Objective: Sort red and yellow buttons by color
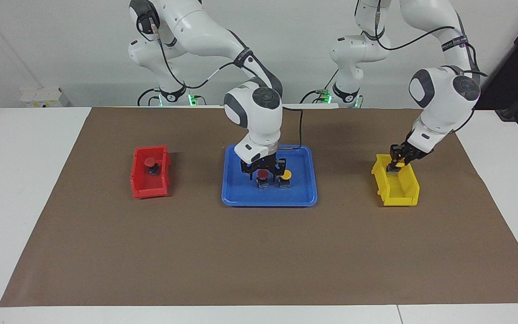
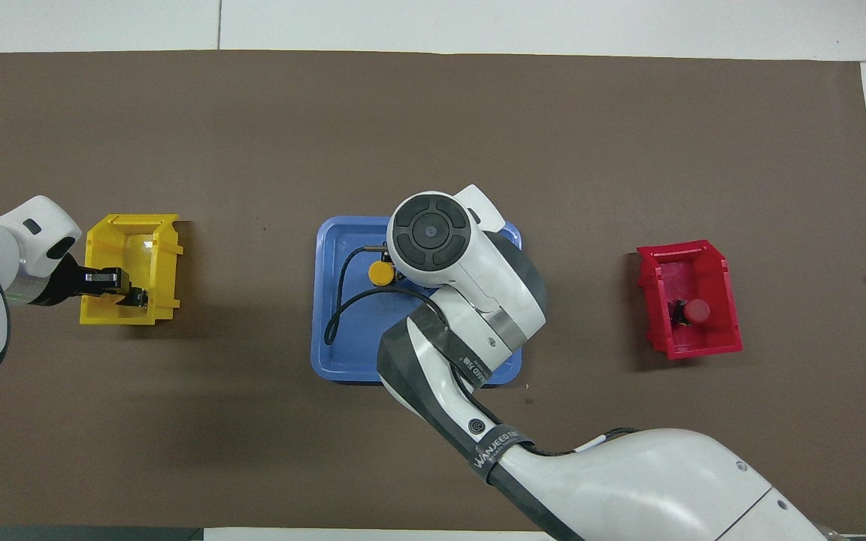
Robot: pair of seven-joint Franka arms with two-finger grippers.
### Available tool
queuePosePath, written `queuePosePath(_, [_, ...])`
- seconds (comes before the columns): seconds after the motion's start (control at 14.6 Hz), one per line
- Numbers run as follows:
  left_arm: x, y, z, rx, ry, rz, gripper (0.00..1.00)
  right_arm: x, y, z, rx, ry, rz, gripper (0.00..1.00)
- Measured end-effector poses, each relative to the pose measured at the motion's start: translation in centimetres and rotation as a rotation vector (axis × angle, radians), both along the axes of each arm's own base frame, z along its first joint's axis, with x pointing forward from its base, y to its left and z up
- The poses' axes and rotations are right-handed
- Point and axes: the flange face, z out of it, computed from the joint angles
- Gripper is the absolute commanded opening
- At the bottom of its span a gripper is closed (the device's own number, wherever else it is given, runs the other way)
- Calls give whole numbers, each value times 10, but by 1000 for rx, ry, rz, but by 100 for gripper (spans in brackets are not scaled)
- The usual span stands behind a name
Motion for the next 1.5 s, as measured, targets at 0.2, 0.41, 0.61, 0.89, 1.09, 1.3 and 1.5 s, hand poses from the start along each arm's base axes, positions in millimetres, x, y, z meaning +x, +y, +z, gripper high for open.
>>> queuePosePath(0.2, [-5,0,-13,2,-17,-2,31,-6,0,-5,-8,11,5,58])
queuePosePath(0.41, [-5,1,-12,2,-21,-2,65,-9,-1,-5,-7,9,7,39])
queuePosePath(0.61, [-2,0,-7,2,-29,-4,68,-9,0,-4,2,-1,9,22])
queuePosePath(0.89, [16,-5,63,-2,1,-22,100,6,-25,26,3,-22,-15,20])
queuePosePath(1.09, [22,-22,158,14,9,-74,100,26,-130,102,-57,24,20,20])
queuePosePath(1.3, [23,-82,180,17,-45,-117,100,14,-262,154,-30,63,110,21])
queuePosePath(1.5, [19,-192,135,6,-73,-88,100,-6,-359,132,-23,69,193,21])
